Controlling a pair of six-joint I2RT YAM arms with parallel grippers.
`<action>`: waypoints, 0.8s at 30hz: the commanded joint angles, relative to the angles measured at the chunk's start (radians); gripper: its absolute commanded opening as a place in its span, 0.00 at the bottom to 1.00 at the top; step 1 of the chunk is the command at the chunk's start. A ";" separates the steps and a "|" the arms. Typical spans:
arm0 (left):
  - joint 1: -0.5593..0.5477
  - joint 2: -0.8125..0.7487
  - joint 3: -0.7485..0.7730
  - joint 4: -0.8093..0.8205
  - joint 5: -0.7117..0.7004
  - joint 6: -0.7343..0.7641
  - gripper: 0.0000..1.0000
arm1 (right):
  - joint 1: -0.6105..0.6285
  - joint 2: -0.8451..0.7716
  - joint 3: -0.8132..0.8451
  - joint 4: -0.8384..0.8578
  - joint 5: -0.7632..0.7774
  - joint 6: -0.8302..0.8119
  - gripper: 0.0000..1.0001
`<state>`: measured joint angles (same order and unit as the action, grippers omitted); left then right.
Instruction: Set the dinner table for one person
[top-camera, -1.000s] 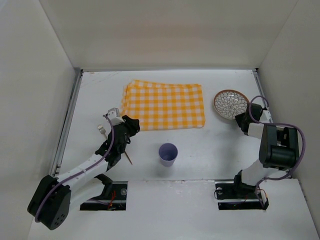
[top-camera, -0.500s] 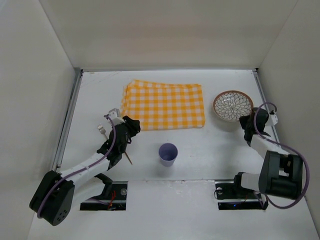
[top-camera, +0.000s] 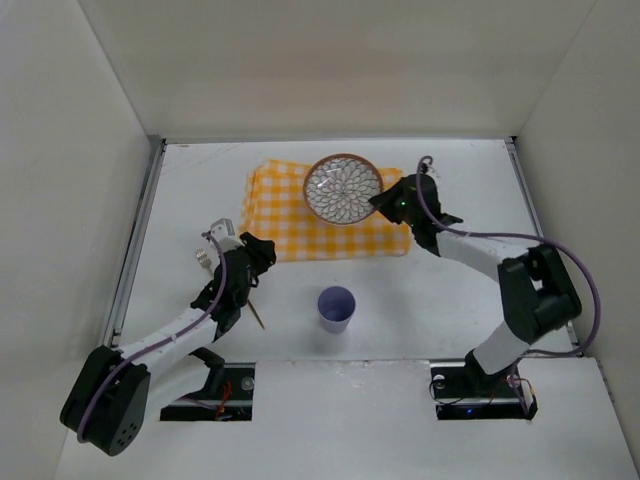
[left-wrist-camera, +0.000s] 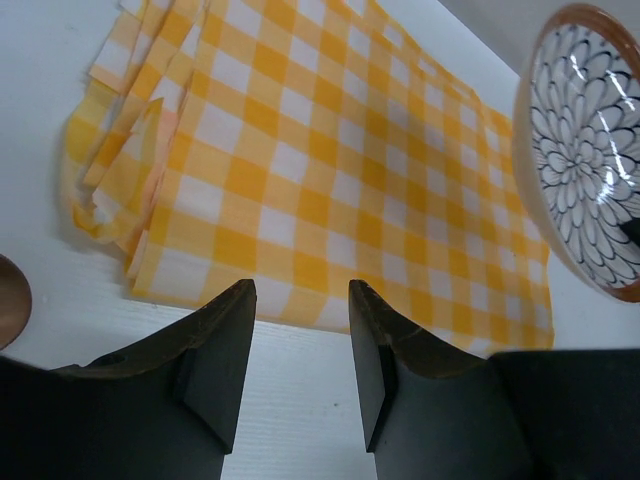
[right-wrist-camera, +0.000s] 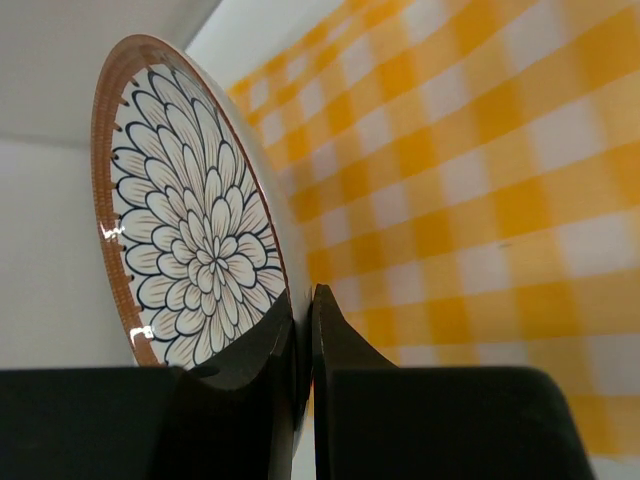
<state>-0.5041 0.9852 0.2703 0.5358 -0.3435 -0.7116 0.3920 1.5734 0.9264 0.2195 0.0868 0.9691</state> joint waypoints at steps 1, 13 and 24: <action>0.029 -0.029 -0.019 0.043 0.008 -0.020 0.40 | 0.055 0.065 0.153 0.173 -0.047 0.051 0.05; 0.071 -0.063 -0.032 0.026 0.034 -0.048 0.40 | 0.140 0.315 0.319 0.129 -0.030 0.100 0.06; 0.072 -0.048 -0.025 0.024 0.046 -0.051 0.40 | 0.141 0.363 0.331 0.003 -0.039 0.045 0.27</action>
<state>-0.4347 0.9401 0.2527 0.5335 -0.3031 -0.7528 0.5251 1.9587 1.1889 0.1482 0.0669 1.0172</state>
